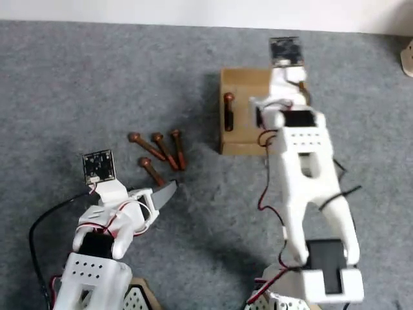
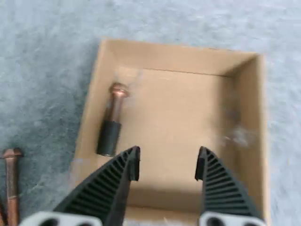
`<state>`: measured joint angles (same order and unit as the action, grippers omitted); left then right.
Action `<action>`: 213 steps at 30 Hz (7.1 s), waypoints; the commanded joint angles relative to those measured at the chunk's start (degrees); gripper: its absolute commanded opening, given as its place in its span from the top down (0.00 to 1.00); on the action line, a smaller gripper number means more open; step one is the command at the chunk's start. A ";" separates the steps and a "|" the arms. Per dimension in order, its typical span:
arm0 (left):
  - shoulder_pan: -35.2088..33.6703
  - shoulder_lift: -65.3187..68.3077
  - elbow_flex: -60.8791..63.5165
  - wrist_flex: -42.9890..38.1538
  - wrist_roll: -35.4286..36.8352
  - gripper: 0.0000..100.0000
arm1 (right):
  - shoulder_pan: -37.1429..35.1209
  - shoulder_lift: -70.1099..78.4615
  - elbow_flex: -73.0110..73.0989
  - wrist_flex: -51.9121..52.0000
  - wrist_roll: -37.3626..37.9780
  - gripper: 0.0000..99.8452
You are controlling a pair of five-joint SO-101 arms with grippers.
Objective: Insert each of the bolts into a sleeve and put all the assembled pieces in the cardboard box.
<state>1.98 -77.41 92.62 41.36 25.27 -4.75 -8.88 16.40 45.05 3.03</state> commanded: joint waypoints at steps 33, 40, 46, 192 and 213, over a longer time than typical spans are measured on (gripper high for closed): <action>-0.31 -0.75 -0.22 -1.76 0.00 0.63 | 29.23 -9.71 27.65 9.45 -16.79 0.82; -0.31 -0.75 -0.22 -1.76 0.00 0.63 | 29.23 -9.63 33.27 -1.19 -20.22 0.82; -0.31 -0.75 -0.22 -1.76 0.00 0.63 | 28.88 -9.63 35.65 -7.69 -20.40 0.82; -0.40 -0.75 0.22 -2.02 -0.09 0.63 | 31.78 10.68 5.14 22.37 -11.08 0.76; -0.48 -0.75 0.22 -2.02 -0.09 0.63 | 27.03 10.77 16.57 9.10 -11.34 0.78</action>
<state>1.98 -77.41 93.05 40.66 25.27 23.56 2.11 32.92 54.99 -8.84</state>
